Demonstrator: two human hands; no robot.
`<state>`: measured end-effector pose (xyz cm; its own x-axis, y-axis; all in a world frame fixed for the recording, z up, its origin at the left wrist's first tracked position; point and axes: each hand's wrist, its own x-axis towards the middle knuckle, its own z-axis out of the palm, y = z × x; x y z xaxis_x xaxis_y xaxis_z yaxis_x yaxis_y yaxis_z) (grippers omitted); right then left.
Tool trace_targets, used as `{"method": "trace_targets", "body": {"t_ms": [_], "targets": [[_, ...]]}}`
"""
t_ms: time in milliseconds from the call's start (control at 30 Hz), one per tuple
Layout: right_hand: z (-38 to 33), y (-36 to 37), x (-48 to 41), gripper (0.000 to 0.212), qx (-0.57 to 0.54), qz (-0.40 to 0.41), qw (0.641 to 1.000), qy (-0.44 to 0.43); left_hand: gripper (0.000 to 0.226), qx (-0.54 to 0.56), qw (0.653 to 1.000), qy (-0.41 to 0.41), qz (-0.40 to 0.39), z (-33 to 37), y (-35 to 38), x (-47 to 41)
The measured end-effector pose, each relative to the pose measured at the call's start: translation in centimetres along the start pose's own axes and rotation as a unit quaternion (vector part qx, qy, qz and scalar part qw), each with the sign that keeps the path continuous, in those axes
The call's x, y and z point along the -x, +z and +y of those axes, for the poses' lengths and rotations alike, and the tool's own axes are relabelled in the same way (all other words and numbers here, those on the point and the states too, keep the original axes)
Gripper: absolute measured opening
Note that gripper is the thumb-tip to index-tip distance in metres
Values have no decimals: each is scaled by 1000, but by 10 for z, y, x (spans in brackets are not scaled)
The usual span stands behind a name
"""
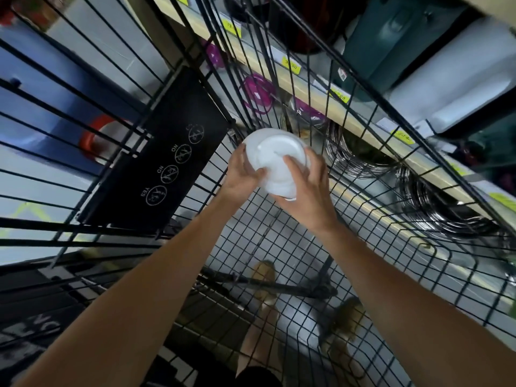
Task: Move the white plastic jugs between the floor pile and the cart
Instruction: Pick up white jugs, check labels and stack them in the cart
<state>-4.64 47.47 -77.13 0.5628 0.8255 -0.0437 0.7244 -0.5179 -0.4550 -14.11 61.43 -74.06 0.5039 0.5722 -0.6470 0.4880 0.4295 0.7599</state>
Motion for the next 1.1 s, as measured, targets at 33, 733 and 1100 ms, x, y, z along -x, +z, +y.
{"method": "trace_targets", "body": {"t_ms": [33, 733, 1100], "targets": [[0, -4, 3, 84, -6, -17, 1000, 1, 85, -36, 999, -3, 5, 2, 1, 4], [17, -60, 31, 78, 21, -140, 986, 88, 70, -333, 942, 20, 37, 17, 55, 51], [50, -193, 144, 78, -298, -67, 940, 149, 74, -285, 952, 116, 5, 37, 151, 186]]}}
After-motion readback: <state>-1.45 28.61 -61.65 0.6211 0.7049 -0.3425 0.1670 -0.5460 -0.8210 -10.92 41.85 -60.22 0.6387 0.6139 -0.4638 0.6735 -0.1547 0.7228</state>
